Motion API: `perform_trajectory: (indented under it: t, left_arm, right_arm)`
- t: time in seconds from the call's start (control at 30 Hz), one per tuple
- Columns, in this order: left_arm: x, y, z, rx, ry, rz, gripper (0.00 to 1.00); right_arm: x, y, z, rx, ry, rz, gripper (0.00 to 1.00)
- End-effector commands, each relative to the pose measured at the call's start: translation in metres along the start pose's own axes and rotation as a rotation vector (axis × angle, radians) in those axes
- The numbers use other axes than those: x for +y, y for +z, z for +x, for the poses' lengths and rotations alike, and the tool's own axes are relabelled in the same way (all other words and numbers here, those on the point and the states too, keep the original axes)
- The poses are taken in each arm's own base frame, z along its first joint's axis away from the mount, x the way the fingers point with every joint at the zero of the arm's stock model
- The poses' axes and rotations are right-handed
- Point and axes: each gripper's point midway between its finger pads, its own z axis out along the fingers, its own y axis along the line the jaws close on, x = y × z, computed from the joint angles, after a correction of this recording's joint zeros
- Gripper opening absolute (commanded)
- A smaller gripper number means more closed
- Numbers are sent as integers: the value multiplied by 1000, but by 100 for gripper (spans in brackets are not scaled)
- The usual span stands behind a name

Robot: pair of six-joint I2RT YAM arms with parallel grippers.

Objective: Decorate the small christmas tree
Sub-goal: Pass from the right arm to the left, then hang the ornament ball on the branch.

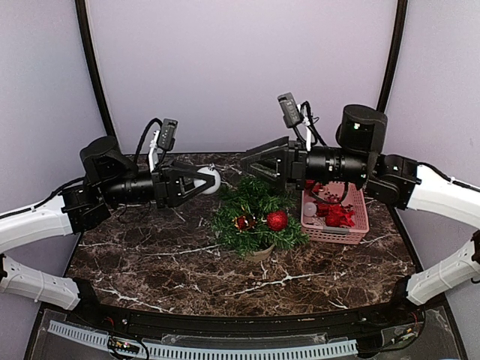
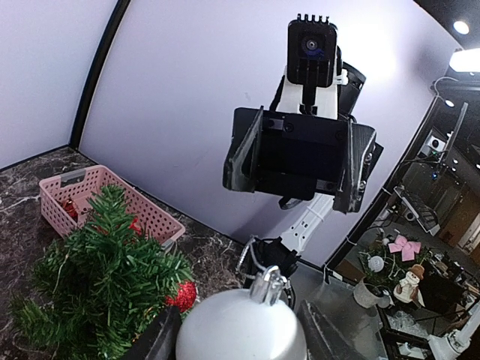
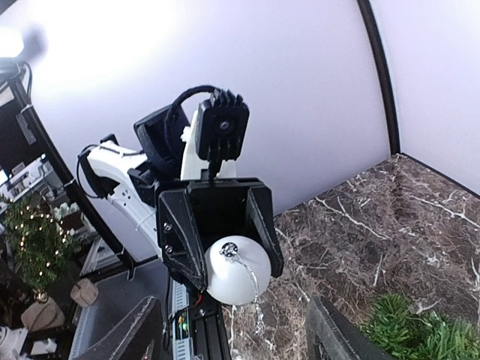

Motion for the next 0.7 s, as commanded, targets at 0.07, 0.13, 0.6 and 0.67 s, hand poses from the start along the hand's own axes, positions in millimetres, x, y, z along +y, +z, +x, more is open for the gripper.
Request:
perform_trajectory:
  t: [0.07,0.13,0.6,0.67]
  left_arm:
    - [2,-6,-1,-27,-19,-39,45]
    - [1,-6,-3,-28,-24,-33,45]
    - [-8,-5,-3,-14,-50,11,45]
    - [-7,-5,-3,-14,-52,9,45]
  right_arm:
    - [-2,-16,-33,-330,54,29,67]
    - [-2,-16,-27,-330,39,44,67]
    - [-2,19,-7,-248,33,-37,46]
    - [-2,20,-5,-240,33,-41,40]
